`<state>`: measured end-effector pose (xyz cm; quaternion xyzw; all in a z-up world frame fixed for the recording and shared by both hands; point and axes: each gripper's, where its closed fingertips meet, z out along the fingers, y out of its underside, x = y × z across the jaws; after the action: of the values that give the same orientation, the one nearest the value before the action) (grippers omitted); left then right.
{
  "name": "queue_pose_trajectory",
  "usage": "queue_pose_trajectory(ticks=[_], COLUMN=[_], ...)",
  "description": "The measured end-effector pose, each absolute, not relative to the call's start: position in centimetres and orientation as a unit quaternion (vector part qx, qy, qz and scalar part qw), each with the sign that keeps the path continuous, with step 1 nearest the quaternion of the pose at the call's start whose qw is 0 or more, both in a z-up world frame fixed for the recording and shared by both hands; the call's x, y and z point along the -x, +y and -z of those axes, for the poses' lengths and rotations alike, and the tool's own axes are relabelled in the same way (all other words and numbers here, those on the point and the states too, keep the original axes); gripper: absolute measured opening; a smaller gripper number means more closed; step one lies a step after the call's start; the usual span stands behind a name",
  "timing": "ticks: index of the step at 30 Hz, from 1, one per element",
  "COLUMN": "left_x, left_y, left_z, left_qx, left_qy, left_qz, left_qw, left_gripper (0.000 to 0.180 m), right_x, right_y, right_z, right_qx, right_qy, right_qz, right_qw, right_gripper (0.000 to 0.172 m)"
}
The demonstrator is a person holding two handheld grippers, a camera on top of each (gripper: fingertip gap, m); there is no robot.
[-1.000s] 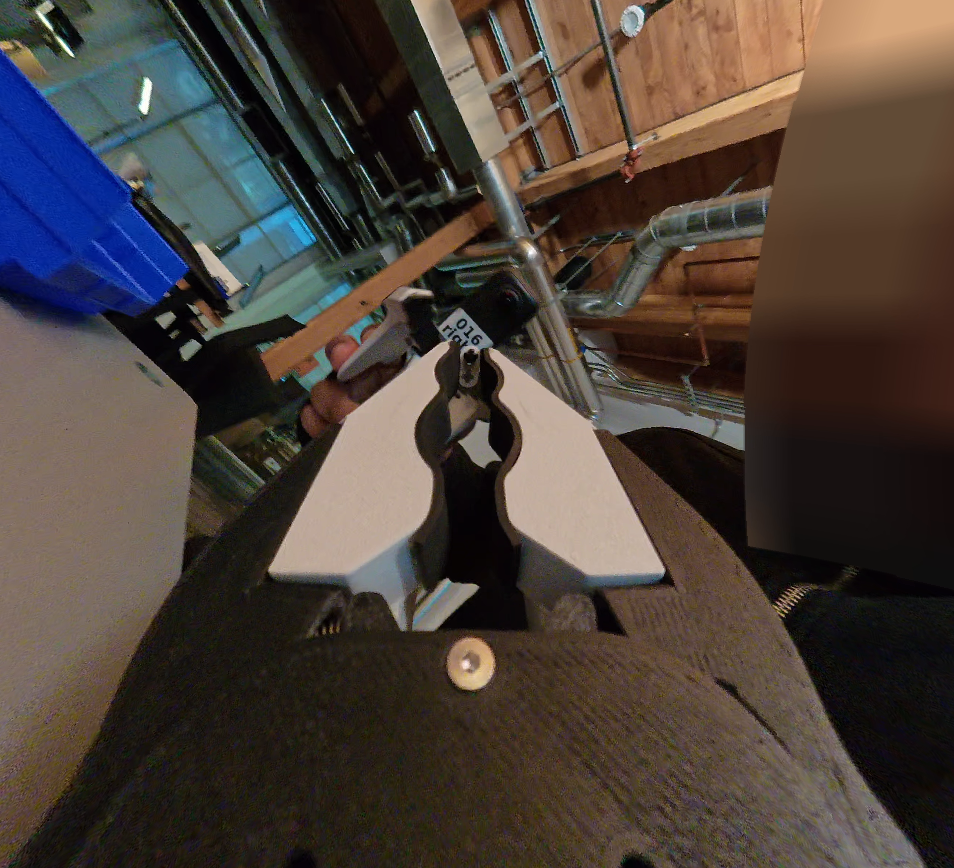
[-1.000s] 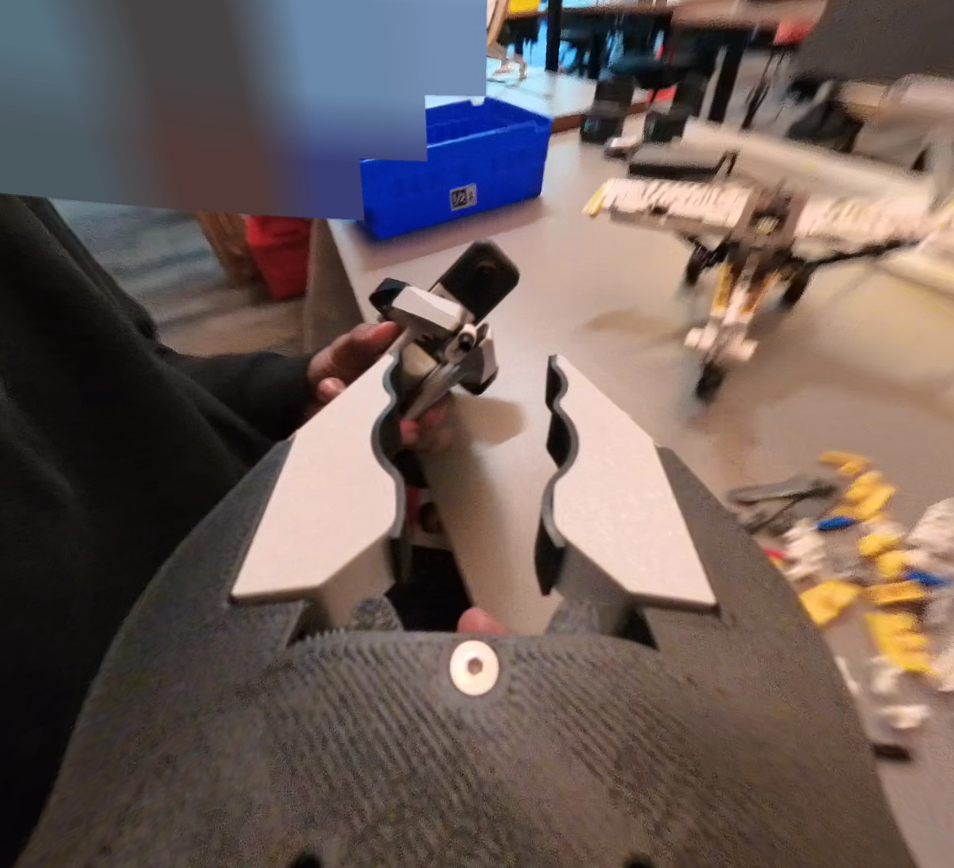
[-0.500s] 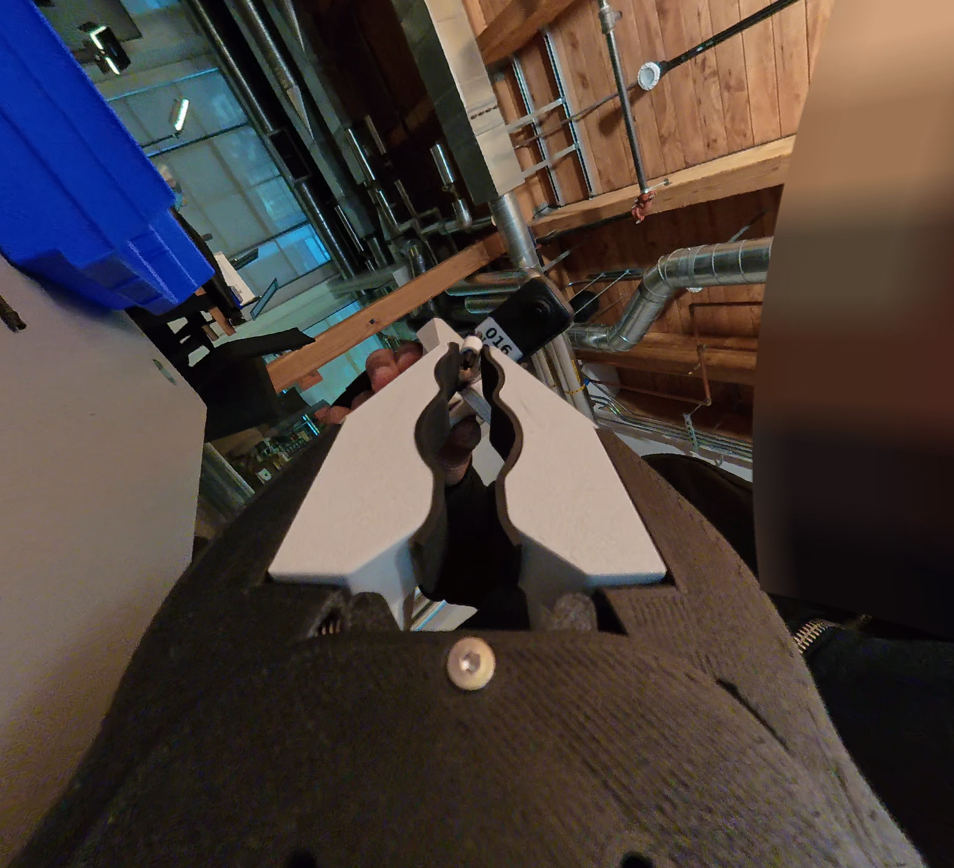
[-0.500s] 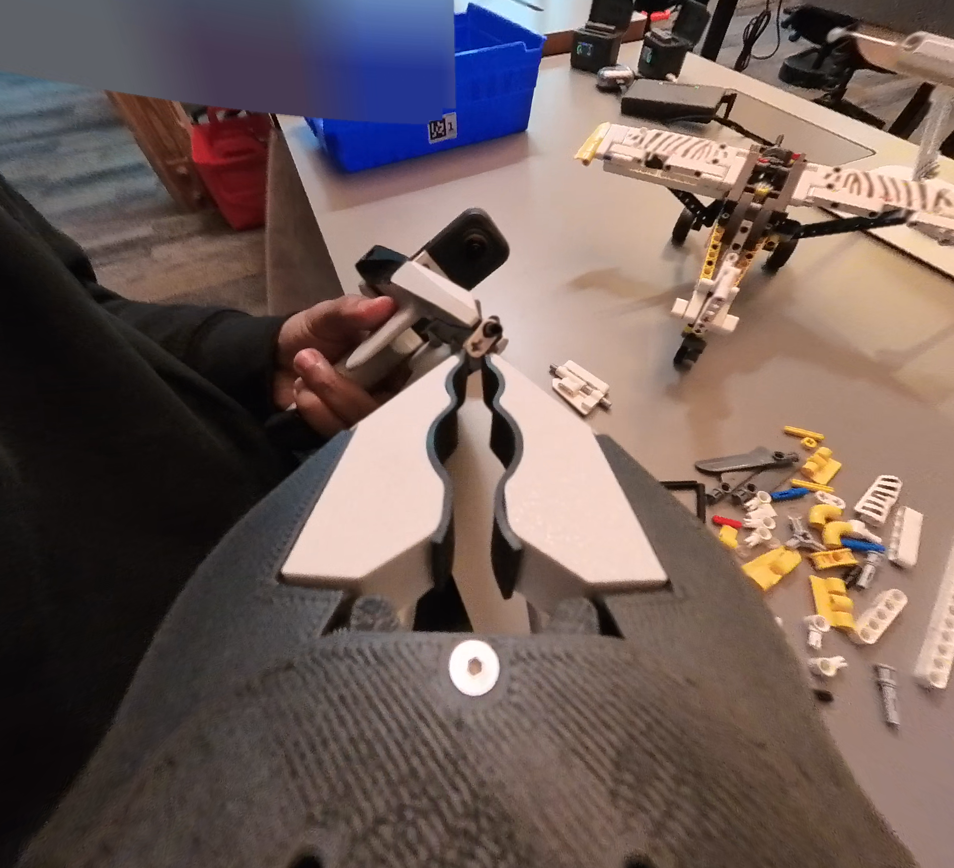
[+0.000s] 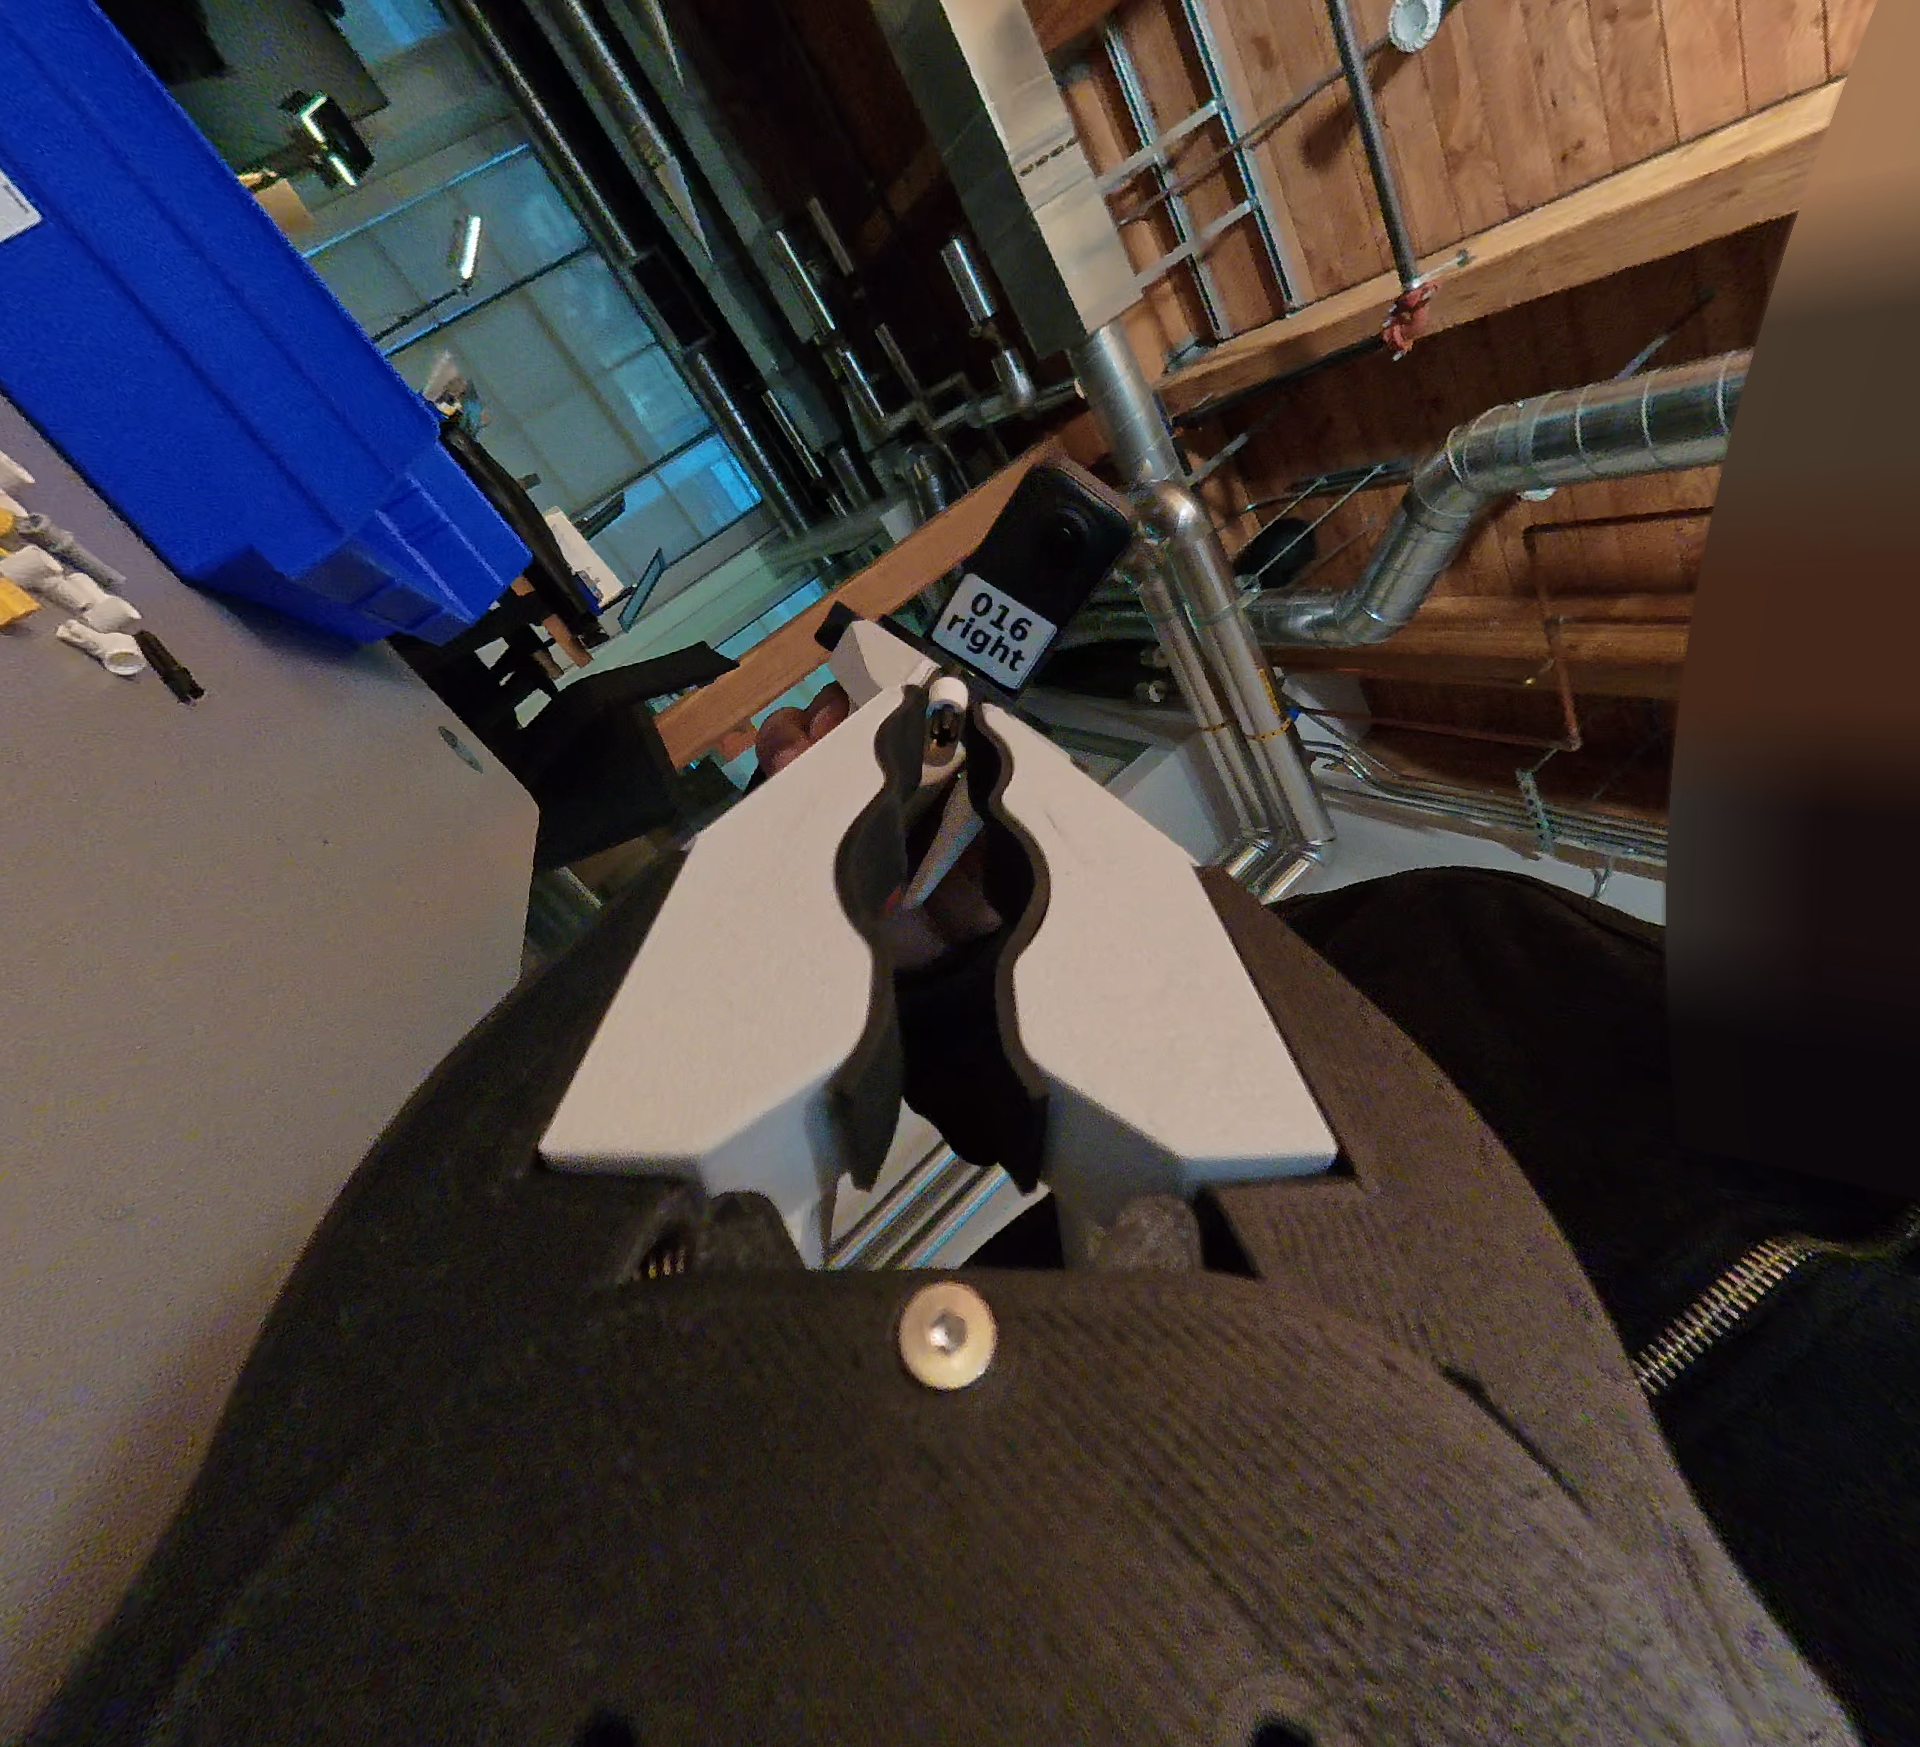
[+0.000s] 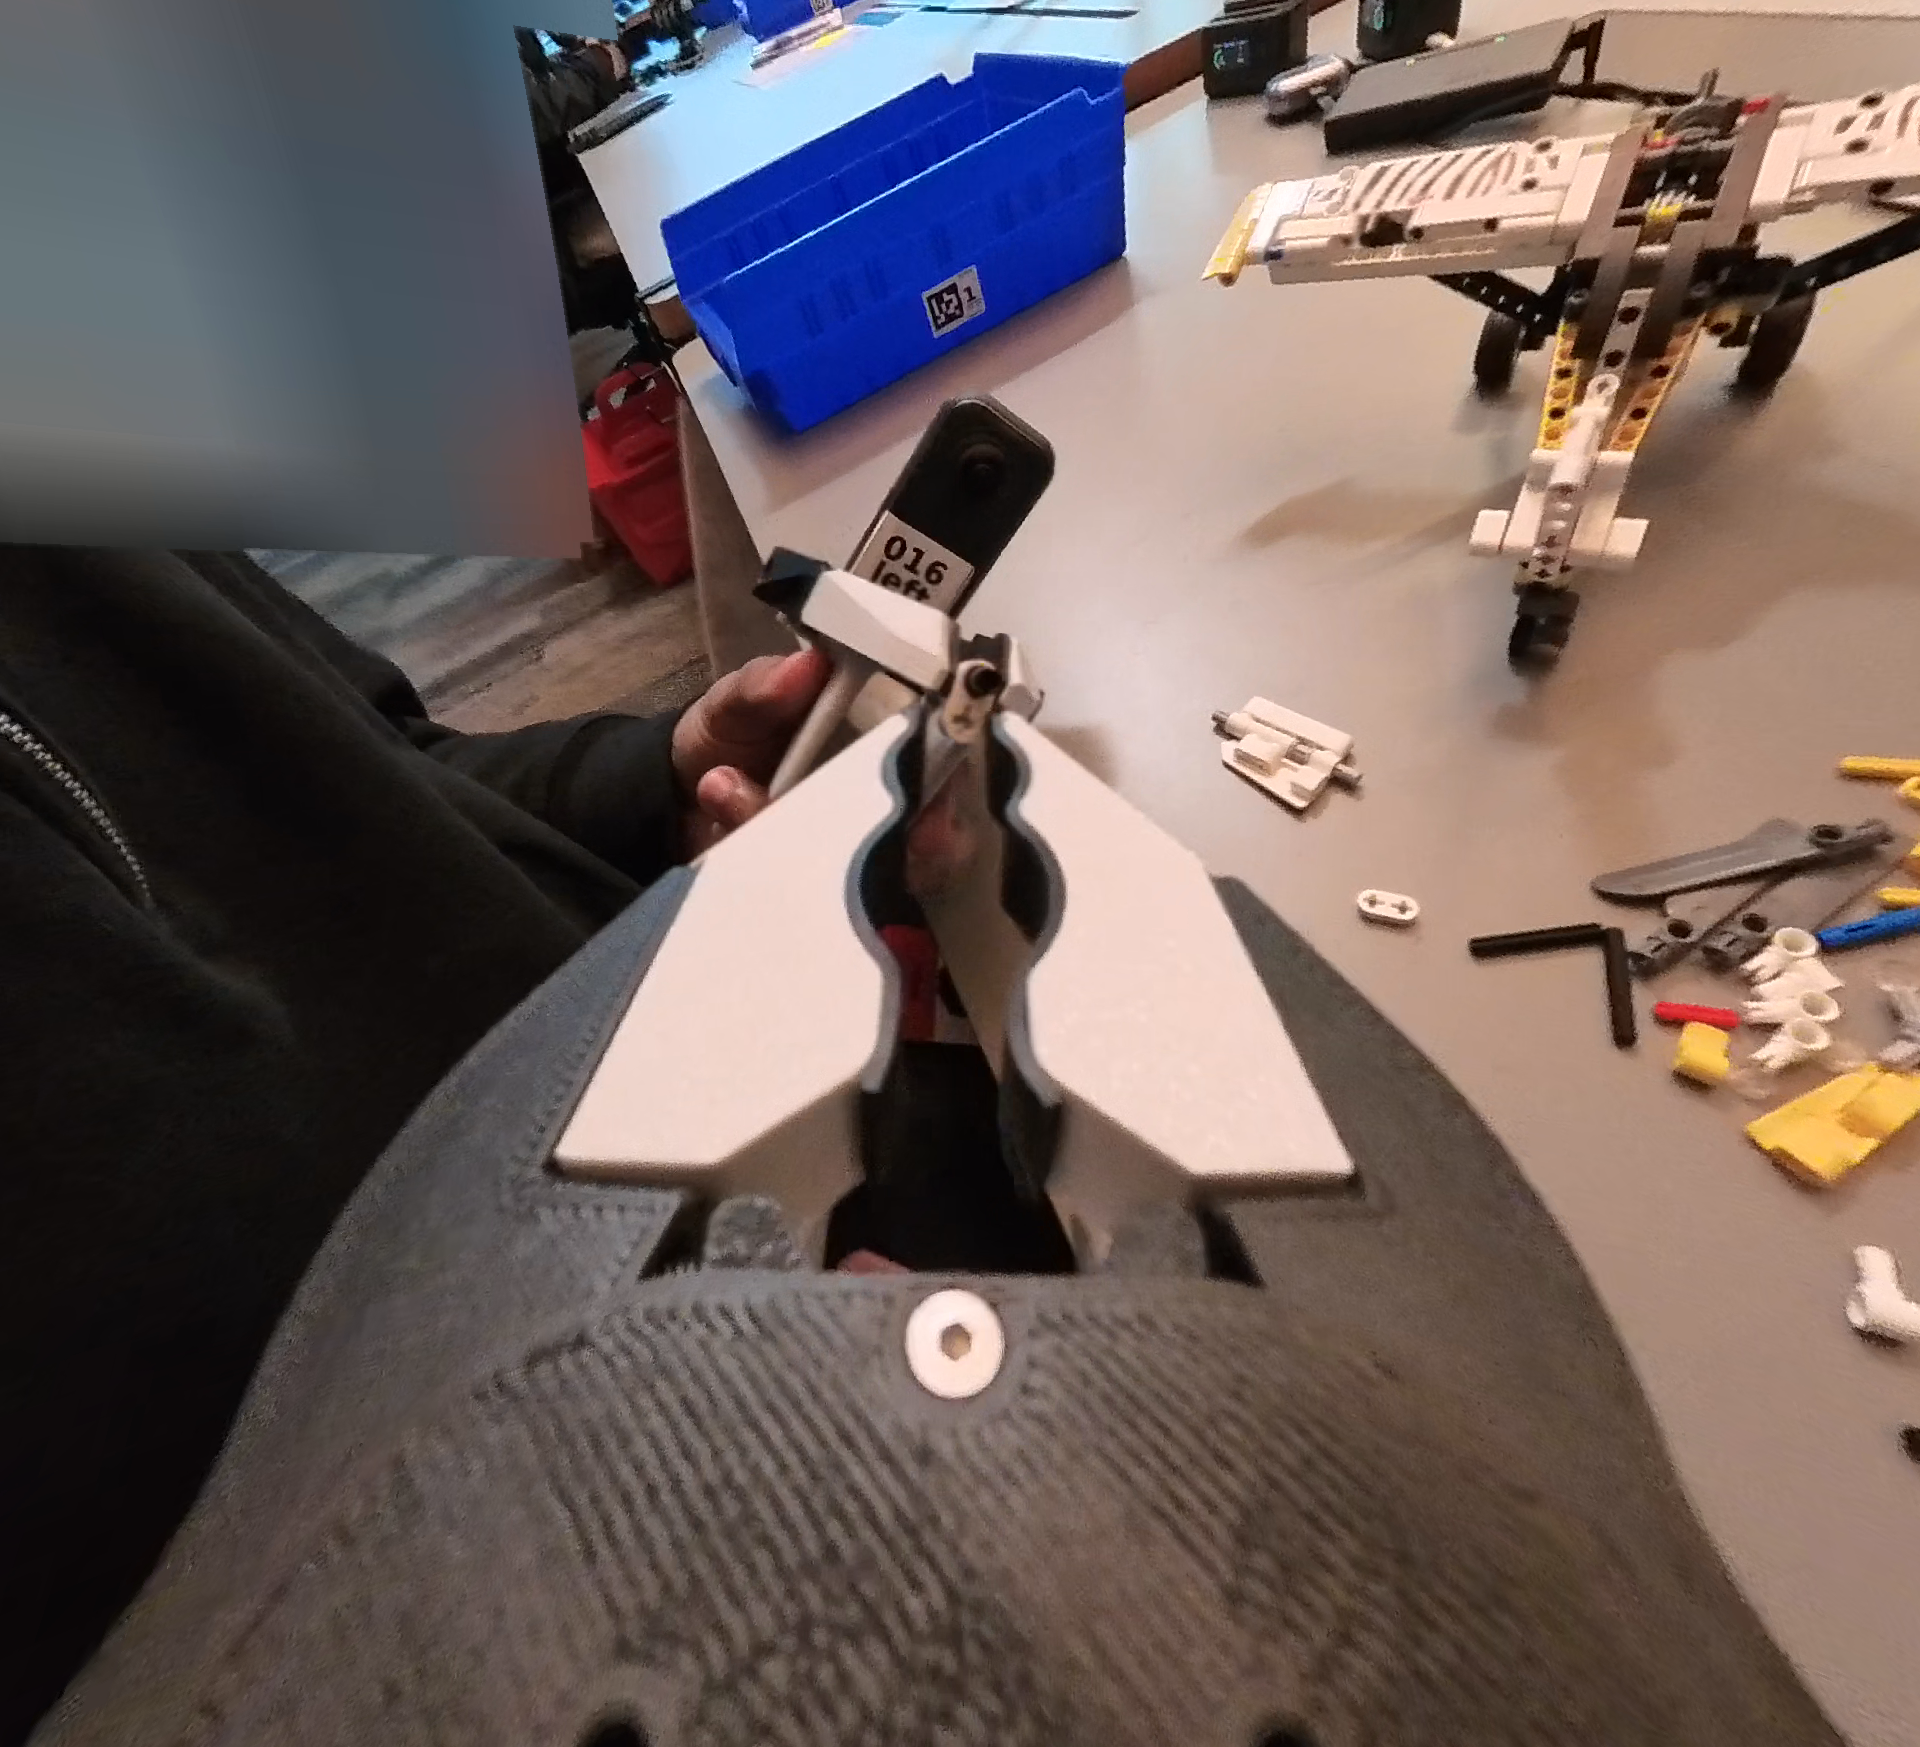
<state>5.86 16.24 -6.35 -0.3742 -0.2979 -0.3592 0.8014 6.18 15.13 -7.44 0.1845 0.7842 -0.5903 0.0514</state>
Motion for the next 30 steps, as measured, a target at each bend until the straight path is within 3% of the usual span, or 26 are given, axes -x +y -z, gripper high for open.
queue_pose_trajectory(ticks=[24,30], left_x=[-6.3,-6.7], left_y=[16.3,16.4], left_z=[6.5,6.3], left_qx=[0.436,0.445], left_qy=[-0.276,-0.264], left_qz=[0.286,0.282], left_qw=[0.807,0.808], left_gripper=[0.001,0.000], right_x=[-6.6,-6.7], right_y=[15.9,15.7], right_z=[7.3,7.3], right_qx=[-0.191,-0.196], right_qy=[0.796,0.791], right_qz=[0.570,0.575], right_qw=[0.070,0.077], right_gripper=[0.005,0.015])
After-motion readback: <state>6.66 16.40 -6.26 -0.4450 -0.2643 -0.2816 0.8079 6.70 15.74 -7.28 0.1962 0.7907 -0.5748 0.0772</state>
